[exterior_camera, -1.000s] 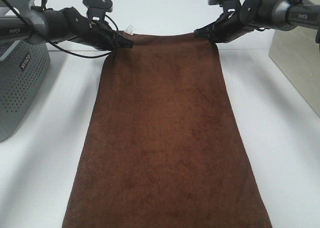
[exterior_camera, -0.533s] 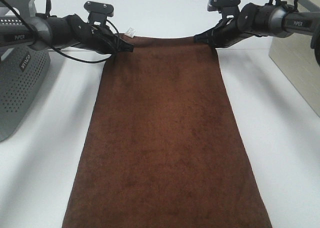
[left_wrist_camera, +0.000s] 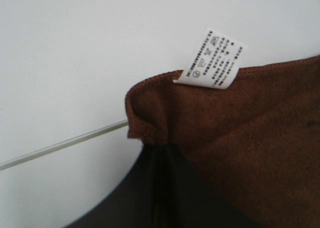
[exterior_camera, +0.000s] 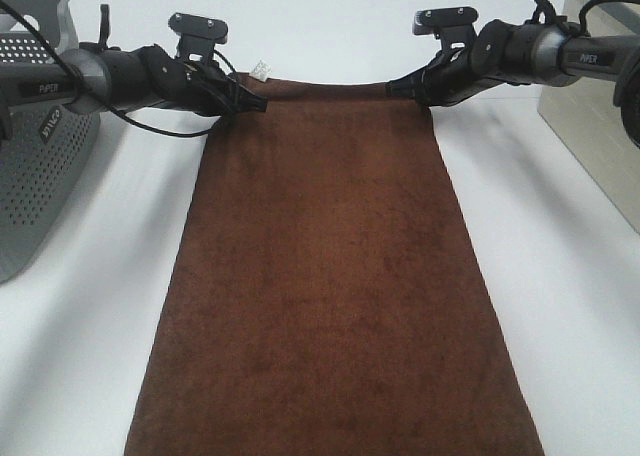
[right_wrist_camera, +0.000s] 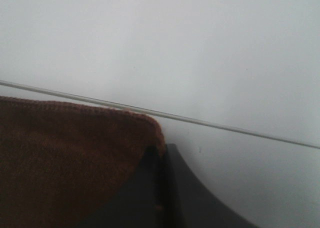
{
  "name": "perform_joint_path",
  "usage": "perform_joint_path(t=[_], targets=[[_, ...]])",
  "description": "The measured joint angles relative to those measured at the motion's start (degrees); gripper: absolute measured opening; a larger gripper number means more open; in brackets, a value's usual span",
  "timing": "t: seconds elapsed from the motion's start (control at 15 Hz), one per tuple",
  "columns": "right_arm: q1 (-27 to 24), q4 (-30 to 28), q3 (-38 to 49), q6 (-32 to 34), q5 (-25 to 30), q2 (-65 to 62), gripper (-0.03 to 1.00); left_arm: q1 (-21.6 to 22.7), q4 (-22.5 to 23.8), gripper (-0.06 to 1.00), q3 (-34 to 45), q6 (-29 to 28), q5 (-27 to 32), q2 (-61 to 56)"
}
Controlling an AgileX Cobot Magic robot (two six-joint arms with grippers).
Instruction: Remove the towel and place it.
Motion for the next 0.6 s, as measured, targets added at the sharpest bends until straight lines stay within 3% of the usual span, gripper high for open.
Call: perform_joint_path(t=[0.2,0.27,0.33,0.47,0.6], targets=[[0.0,0.2,0.0,0.0,-0.1,0.0,0.12,0.0,0.0,0.24,0.0,0.0,-1.8,0.0],[0.0,0.5,0.0,0.0,-0.1,0.0,0.36,0.0,-0.1,0.49,0.0,0.0,-4.5,0.0],[0.0,0.6,0.0,0.0,-0.2,0.0,0.48,0.0,-0.2,0.59,0.0,0.0,-5.6,0.0],[0.0,0.6,0.0,0.0,-0.7,0.0,0.64,0.0,-0.3,0.66,0.0,0.0,-5.9,0.0],[0.0,0.6,0.0,0.0,-0.7,0.0,0.69,0.0,-0.3,0.67,0.0,0.0,-5.9,0.0]])
